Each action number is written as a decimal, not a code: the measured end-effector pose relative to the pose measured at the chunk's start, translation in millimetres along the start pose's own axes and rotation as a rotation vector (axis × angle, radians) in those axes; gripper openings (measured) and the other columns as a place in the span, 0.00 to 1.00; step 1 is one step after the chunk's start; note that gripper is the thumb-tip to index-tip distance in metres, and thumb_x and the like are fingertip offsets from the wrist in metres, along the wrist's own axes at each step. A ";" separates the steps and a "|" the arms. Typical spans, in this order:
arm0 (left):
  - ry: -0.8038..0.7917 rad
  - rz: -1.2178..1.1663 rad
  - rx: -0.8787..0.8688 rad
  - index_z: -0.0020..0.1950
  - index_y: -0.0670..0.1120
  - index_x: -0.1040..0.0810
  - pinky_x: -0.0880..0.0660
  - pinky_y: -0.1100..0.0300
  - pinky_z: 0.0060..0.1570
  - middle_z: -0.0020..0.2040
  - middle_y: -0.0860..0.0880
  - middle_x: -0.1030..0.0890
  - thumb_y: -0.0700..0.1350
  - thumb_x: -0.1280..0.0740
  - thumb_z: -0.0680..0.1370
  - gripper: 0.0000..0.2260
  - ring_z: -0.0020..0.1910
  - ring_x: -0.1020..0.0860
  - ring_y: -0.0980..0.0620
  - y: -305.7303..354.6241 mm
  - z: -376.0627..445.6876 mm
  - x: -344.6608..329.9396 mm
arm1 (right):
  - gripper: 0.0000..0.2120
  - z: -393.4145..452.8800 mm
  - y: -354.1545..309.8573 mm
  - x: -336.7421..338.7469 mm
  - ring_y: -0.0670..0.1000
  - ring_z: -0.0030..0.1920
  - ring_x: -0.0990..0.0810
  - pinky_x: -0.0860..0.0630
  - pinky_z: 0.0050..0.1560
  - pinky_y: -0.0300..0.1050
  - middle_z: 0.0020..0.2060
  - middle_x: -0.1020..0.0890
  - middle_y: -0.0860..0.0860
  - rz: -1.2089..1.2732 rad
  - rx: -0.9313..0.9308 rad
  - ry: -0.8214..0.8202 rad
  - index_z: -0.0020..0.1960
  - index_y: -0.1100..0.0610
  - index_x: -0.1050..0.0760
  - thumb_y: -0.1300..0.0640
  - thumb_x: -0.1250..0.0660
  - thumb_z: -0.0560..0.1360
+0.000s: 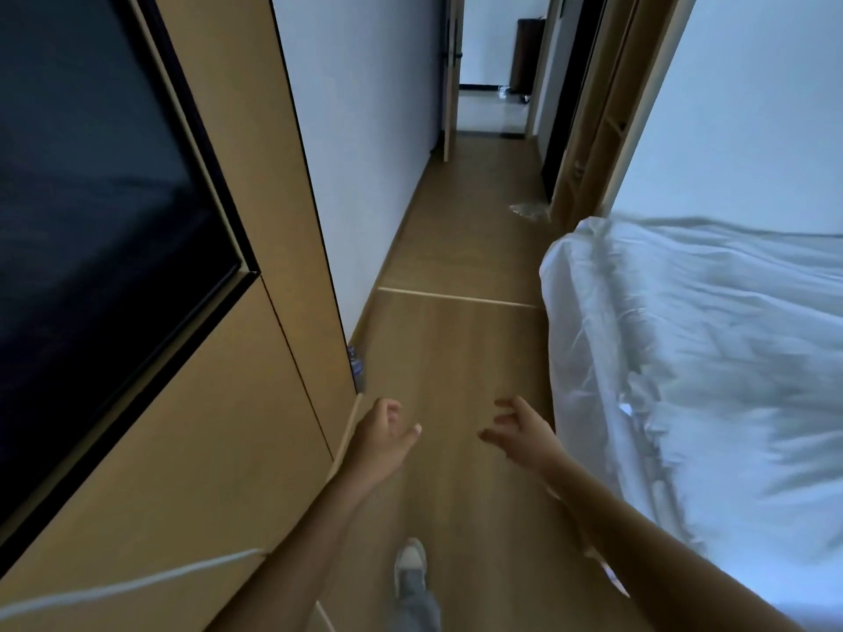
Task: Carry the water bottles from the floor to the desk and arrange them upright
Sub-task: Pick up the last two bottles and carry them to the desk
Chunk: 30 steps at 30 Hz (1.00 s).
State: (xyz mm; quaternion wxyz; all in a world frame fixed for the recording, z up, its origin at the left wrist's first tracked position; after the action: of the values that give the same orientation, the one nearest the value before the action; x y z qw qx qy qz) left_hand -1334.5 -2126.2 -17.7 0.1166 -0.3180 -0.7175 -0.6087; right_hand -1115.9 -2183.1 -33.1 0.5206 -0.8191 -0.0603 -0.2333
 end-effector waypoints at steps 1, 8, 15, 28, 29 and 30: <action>0.001 -0.007 0.002 0.63 0.46 0.30 0.26 0.59 0.53 0.63 0.47 0.25 0.49 0.31 0.77 0.18 0.58 0.24 0.51 0.1 27.4 0.8 | 0.28 27.9 -5.7 0.1 0.50 0.52 0.21 0.25 0.40 0.39 0.55 0.24 0.50 0.003 -0.001 -0.006 0.68 0.53 0.32 0.52 0.26 0.71; 0.000 -0.016 0.054 0.65 0.46 0.30 0.27 0.59 0.52 0.64 0.48 0.25 0.50 0.31 0.77 0.19 0.57 0.25 0.53 27.1 210.6 14.8 | 0.28 202.8 -70.5 14.7 0.54 0.56 0.22 0.21 0.56 0.52 0.59 0.24 0.54 -0.031 -0.050 -0.025 0.69 0.54 0.33 0.54 0.26 0.72; -0.004 -0.001 0.110 0.66 0.44 0.30 0.27 0.56 0.59 0.64 0.46 0.26 0.49 0.31 0.77 0.20 0.62 0.26 0.50 65.3 355.9 15.6 | 0.28 349.8 -114.6 41.0 0.54 0.57 0.22 0.22 0.56 0.50 0.58 0.23 0.54 -0.038 -0.063 -0.041 0.69 0.55 0.32 0.54 0.27 0.72; 0.208 -0.218 0.320 0.66 0.45 0.30 0.30 0.62 0.51 0.59 0.47 0.25 0.43 0.32 0.77 0.18 0.54 0.25 0.51 98.9 610.4 8.9 | 0.27 674.4 -211.4 74.9 0.53 0.52 0.21 0.24 0.51 0.48 0.52 0.22 0.52 -0.212 0.021 -0.275 0.66 0.56 0.29 0.55 0.25 0.70; 0.234 -0.221 0.333 0.64 0.47 0.29 0.29 0.61 0.51 0.58 0.49 0.25 0.44 0.32 0.77 0.17 0.54 0.24 0.51 96.1 623.6 12.4 | 0.26 694.4 -221.7 70.8 0.52 0.50 0.22 0.25 0.52 0.49 0.51 0.23 0.52 -0.239 0.039 -0.298 0.66 0.56 0.29 0.56 0.25 0.70; 0.266 -0.224 0.353 0.61 0.50 0.29 0.28 0.60 0.50 0.56 0.50 0.24 0.46 0.31 0.76 0.15 0.52 0.24 0.52 91.8 635.9 18.0 | 0.26 714.3 -232.4 62.6 0.52 0.49 0.23 0.25 0.53 0.50 0.50 0.24 0.52 -0.274 0.062 -0.328 0.65 0.57 0.29 0.56 0.25 0.70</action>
State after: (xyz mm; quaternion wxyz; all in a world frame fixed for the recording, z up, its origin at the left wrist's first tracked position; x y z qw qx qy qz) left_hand -1153.7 -1512.7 -81.7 0.1955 -0.1280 -0.8218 -0.5197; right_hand -911.8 -1458.1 -62.8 0.4922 -0.8138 -0.2622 -0.1635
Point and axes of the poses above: each hand's wrist, its own z-axis towards the middle knuckle, its own x-axis out of the back of the hand, y = z × x, the point moved 4 cm from there along z, towards the middle knuckle
